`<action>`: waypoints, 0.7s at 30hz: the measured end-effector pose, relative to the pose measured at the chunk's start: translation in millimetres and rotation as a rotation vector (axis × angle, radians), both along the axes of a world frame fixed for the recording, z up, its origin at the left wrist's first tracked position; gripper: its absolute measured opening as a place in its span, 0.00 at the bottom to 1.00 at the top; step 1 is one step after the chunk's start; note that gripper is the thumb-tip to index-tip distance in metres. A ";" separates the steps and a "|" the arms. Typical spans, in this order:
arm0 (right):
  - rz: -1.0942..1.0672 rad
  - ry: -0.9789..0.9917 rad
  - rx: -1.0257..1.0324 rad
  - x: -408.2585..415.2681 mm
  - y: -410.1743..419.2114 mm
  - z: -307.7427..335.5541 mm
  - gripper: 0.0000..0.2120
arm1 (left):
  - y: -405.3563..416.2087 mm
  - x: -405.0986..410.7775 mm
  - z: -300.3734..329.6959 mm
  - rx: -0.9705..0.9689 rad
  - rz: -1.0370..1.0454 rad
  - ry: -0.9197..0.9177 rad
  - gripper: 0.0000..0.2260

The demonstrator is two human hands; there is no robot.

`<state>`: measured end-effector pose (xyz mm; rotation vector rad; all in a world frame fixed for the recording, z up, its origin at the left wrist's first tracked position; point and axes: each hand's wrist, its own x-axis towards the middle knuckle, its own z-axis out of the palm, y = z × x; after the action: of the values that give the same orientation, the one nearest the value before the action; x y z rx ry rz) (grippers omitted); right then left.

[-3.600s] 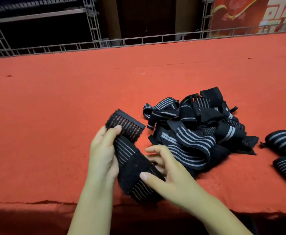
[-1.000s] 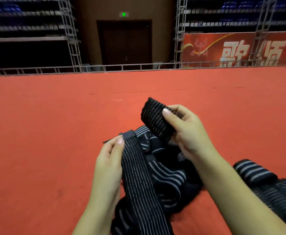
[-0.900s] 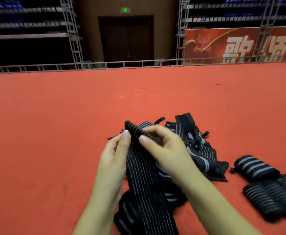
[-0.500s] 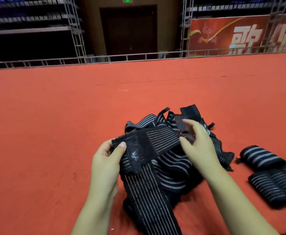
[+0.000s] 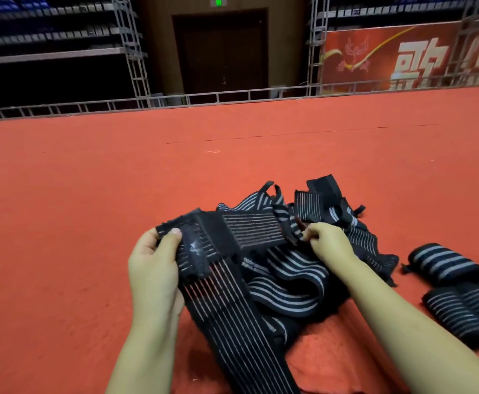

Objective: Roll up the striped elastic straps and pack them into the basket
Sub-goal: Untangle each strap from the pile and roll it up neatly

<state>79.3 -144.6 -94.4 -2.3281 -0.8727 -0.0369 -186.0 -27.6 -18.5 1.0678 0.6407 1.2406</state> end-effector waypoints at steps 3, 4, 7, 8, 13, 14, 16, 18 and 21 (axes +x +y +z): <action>-0.049 0.048 -0.006 4.9 -5.8 -5.8 0.17 | 10.1 -6.8 14.8 0.034 0.072 -0.065 0.10; -0.055 0.048 0.026 4.1 -4.1 -4.8 0.14 | 12.4 -8.6 19.4 0.049 0.060 -0.069 0.10; 0.095 -0.064 0.113 -3.1 7.8 4.8 0.28 | 11.8 -8.7 25.4 0.094 -0.013 -0.025 0.09; 0.187 -0.082 0.107 -6.9 12.1 10.3 0.35 | 10.5 -8.3 25.7 0.099 -0.023 -0.012 0.09; 0.399 0.275 0.263 -14.5 26.2 20.9 0.32 | 15.9 -17.7 21.2 0.067 -0.003 -0.015 0.09; 0.358 0.390 0.368 -12.5 29.4 20.6 0.29 | 17.0 -21.0 20.2 0.061 -0.001 -0.010 0.09; 0.244 0.547 0.466 -7.5 36.0 19.4 0.26 | 19.4 -25.8 17.6 0.052 0.006 -0.002 0.09; 0.200 0.572 0.380 -2.7 42.8 15.8 0.26 | 22.5 -28.2 13.0 0.047 0.012 0.011 0.10; 0.189 0.492 0.324 -4.6 48.9 9.0 0.16 | 26.2 -30.5 7.9 0.048 0.016 0.019 0.10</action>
<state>74.7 -95.6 -85.5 -1.8283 -0.7610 0.4250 -216.4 -1.4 -10.7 1.1173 0.6377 1.2669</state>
